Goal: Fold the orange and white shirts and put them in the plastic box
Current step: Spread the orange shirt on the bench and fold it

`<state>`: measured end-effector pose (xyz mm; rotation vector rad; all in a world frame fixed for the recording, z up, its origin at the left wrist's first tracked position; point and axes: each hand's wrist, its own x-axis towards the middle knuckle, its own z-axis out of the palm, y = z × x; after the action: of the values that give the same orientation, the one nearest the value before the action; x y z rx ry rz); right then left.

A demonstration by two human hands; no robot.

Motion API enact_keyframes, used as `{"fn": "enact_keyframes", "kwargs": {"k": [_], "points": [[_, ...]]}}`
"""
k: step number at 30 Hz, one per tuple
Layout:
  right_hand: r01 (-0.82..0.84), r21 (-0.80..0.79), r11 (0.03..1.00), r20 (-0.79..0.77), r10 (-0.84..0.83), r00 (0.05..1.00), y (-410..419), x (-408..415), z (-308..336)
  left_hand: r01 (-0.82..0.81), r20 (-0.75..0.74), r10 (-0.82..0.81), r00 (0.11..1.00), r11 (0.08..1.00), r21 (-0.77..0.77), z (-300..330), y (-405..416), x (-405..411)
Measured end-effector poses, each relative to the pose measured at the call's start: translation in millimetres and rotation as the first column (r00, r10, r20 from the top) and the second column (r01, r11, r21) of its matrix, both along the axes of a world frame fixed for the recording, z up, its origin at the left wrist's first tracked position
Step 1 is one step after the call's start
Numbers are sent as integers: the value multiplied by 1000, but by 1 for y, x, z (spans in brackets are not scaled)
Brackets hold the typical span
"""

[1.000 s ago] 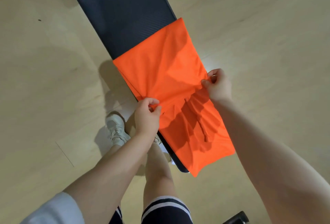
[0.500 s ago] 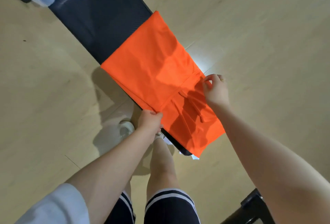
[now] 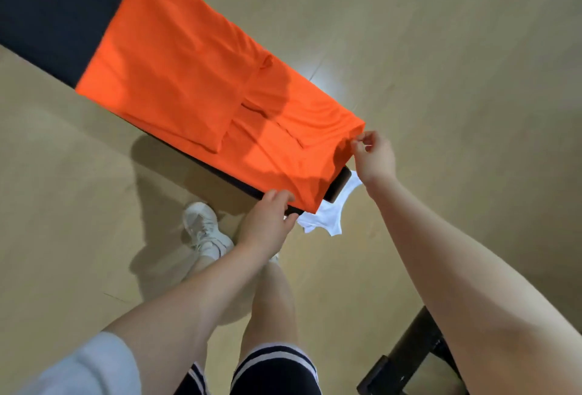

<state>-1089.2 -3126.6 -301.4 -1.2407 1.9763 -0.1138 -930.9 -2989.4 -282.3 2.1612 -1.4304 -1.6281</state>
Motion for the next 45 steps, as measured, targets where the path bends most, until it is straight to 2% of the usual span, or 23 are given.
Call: {"fn": "enact_keyframes", "kwargs": {"k": [2,3,7,10,12,14,19,22,25,27,29,32,34,36,38,42,45], "points": [[49,-7,999,5,-49,999,-5,-9,-18,249,204,-216,955,956,-156,-15,-2,-20],[89,-10,996,11,-89,996,-8,-12,-26,322,308,-252,917,925,-202,-25,-3,-28],[248,32,968,179,-250,951,-18,-15,-49,376,496,-240,835,906,-195,-51,0,-51],[253,6,968,253,-246,936,-30,-12,-55,400,550,-230,803,892,-210,-55,-2,-55],[206,-28,978,217,-195,956,-39,-8,-54,382,532,-201,822,889,-253,-53,-3,-51],[159,-53,986,169,-148,974,-48,-4,-47,331,449,-169,877,890,-313,-46,-5,-44],[-61,-122,991,101,73,992,-53,9,1,70,258,40,965,912,-403,-3,-6,-14],[-227,-155,962,106,244,964,-63,33,40,3,190,88,978,902,-431,34,-16,16],[-454,-146,879,78,467,881,-87,75,73,-36,161,122,979,889,-456,59,-30,55],[-569,-112,815,75,578,813,-103,109,87,-195,110,257,960,898,-395,67,-41,85],[-626,-107,772,88,635,767,-117,144,95,-380,77,422,903,870,-315,62,-50,117],[-601,-66,797,182,602,778,-134,195,95,-629,-52,632,773,752,-198,50,-67,171],[-572,10,820,292,544,786,-146,227,86,-712,-129,701,701,682,-166,38,-77,204],[-590,43,806,279,558,782,-158,255,70,-675,-92,670,737,723,-149,26,-84,233],[-617,29,787,216,597,772,-166,279,50,-594,28,599,800,798,-101,9,-83,256],[-718,54,694,102,711,696,-168,311,13,-461,160,464,871,886,-53,-15,-80,282],[-674,69,735,-6,676,737,-166,320,-8,-417,182,423,888,906,-74,-16,-87,280]]}}
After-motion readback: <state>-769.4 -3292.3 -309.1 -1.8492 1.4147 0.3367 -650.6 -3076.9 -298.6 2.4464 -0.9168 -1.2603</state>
